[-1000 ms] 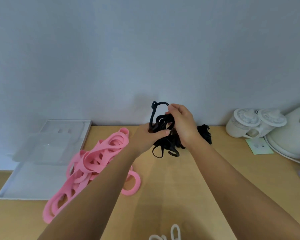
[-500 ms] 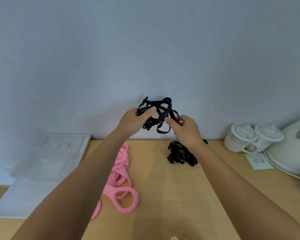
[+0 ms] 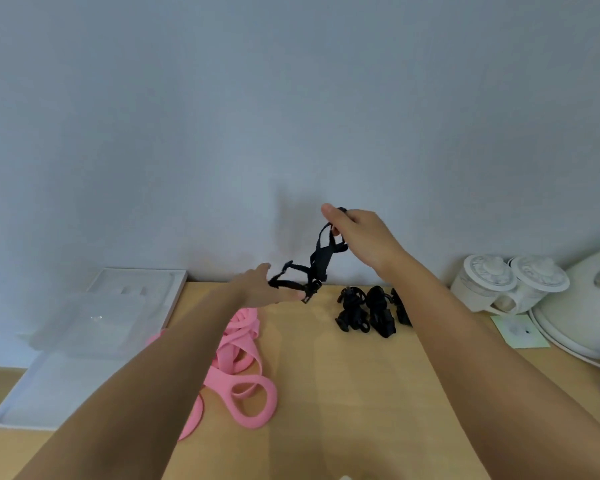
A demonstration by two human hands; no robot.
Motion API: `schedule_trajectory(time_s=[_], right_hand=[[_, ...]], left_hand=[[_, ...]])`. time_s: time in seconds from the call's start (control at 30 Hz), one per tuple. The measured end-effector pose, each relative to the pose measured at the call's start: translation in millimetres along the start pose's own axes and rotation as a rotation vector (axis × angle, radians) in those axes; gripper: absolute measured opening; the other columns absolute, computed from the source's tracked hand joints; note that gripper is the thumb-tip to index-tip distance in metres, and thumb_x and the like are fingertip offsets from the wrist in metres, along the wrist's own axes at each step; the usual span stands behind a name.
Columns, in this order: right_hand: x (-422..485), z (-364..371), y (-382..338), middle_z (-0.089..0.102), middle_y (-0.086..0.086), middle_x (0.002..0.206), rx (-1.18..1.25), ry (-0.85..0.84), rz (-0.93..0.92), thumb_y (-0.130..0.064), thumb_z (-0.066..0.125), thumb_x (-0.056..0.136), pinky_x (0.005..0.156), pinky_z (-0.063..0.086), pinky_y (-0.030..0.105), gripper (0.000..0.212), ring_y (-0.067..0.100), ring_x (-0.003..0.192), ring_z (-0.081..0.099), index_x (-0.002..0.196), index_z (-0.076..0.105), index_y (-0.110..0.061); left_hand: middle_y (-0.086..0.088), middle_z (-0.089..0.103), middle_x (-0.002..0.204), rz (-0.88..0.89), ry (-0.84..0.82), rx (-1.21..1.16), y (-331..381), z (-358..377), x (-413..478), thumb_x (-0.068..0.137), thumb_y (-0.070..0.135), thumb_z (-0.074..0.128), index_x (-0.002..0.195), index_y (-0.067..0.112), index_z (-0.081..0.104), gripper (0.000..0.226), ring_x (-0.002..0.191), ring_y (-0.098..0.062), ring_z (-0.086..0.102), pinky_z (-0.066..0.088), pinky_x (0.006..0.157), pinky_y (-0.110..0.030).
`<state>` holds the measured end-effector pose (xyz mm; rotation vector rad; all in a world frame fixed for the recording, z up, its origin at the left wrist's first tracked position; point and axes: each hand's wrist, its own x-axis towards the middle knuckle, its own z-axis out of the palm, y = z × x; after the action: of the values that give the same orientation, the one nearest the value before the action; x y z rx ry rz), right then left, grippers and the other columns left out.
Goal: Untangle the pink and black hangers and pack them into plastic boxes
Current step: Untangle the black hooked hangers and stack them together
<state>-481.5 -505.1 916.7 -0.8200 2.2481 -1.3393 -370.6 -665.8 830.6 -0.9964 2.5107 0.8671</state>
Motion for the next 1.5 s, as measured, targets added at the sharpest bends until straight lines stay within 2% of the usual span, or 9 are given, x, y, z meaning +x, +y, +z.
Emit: schedule_trajectory(time_s=[0.17, 0.3, 0.43, 0.63, 0.77, 0.93, 1.2, 1.33, 1.5], right_hand=[[-3, 8, -32, 0.049, 0.004, 0.066, -0.132, -0.142, -0.088, -0.064, 0.035, 0.089, 0.065, 0.036, 0.029, 0.057, 0.016, 0.06, 0.046, 0.065, 0.041, -0.012], [-4, 4, -52, 0.051, 0.01, 0.068, -0.117, -0.18, -0.127, -0.066, 0.032, 0.088, 0.066, 0.039, 0.03, 0.062, 0.021, 0.061, 0.046, 0.071, 0.052, -0.01], [-2, -19, -59, 0.043, 0.005, 0.065, -0.111, -0.059, -0.132, -0.066, 0.031, 0.089, 0.057, 0.031, 0.026, 0.059, 0.015, 0.055, 0.039, 0.076, 0.05, -0.012], [2, -46, -17, 0.056, 0.004, 0.078, -0.158, 0.131, -0.028, -0.059, 0.031, 0.093, 0.063, 0.037, 0.026, 0.066, 0.014, 0.065, 0.047, 0.08, 0.059, -0.001], [4, -35, 28, 0.053, 0.004, 0.073, -0.198, 0.131, 0.076, -0.053, 0.023, 0.097, 0.061, 0.034, 0.031, 0.061, 0.019, 0.066, 0.048, 0.072, 0.053, -0.006], [-1, -6, 65, 0.057, 0.006, 0.09, -0.328, 0.089, 0.137, -0.046, 0.017, 0.1, 0.074, 0.037, 0.031, 0.06, 0.022, 0.085, 0.053, 0.093, 0.06, -0.005], [-30, 32, 38, 0.044, -0.004, 0.081, 0.248, 0.361, -0.077, -0.026, 0.041, 0.097, 0.07, 0.035, 0.023, 0.025, 0.007, 0.072, 0.042, 0.076, 0.044, -0.013], [-45, 43, 21, 0.059, -0.005, 0.105, 0.378, -0.085, -0.13, -0.036, 0.062, 0.083, 0.088, 0.046, 0.022, 0.028, 0.006, 0.099, 0.057, 0.103, 0.05, -0.021], [-45, 44, 27, 0.05, -0.001, 0.064, 0.337, -0.279, 0.039, -0.024, 0.07, 0.081, 0.057, 0.041, 0.025, 0.02, 0.011, 0.052, 0.044, 0.078, 0.053, -0.014]], left_hand=[[0.004, 0.029, 0.152, 0.367, 0.1, -0.485, 41, -2, -14, 0.058, 0.048, 0.084, 0.148, 0.027, 0.02, 0.113, 0.14, -0.012, 0.026, 0.025, 0.114, -0.036], [-0.002, 0.066, 0.105, 0.547, 0.033, -0.694, 78, -8, -29, 0.061, 0.024, 0.078, 0.104, 0.011, 0.062, 0.048, 0.103, -0.011, 0.059, 0.044, 0.095, -0.03], [-0.001, 0.06, 0.061, 0.482, -0.007, -0.686, 82, -4, -36, 0.082, 0.009, 0.068, 0.078, 0.009, 0.063, 0.007, 0.063, -0.013, 0.062, 0.052, 0.075, -0.027], [-0.003, 0.052, 0.06, 0.197, 0.089, -1.017, 62, -20, -30, 0.086, 0.003, 0.05, 0.067, 0.007, 0.052, 0.019, 0.062, -0.015, 0.056, 0.045, 0.057, -0.021], [0.003, 0.045, 0.05, 0.238, -0.066, -1.166, 56, -40, -35, 0.091, 0.012, 0.044, 0.064, 0.013, 0.043, 0.027, 0.041, -0.012, 0.047, 0.051, 0.07, -0.029], [0.011, 0.024, 0.043, 0.267, -0.191, -1.082, 67, -49, -45, 0.096, 0.026, 0.047, 0.066, 0.019, 0.041, 0.031, 0.036, -0.007, 0.022, 0.037, 0.05, -0.02], [0.01, 0.038, 0.041, 0.101, -0.17, -1.707, 97, -46, -46, 0.097, 0.031, 0.046, 0.073, 0.013, 0.051, 0.03, 0.031, -0.003, 0.036, 0.041, 0.041, -0.013], [0.006, 0.037, 0.04, 0.085, -0.193, -1.927, 107, -40, -45, 0.098, 0.025, 0.047, 0.084, 0.005, 0.053, 0.025, 0.029, -0.005, 0.039, 0.045, 0.041, -0.015], [0.008, 0.032, 0.041, 0.155, -0.112, -2.012, 97, -40, -36, 0.099, 0.029, 0.043, 0.071, 0.013, 0.047, 0.033, 0.03, -0.004, 0.033, 0.047, 0.047, -0.015]])
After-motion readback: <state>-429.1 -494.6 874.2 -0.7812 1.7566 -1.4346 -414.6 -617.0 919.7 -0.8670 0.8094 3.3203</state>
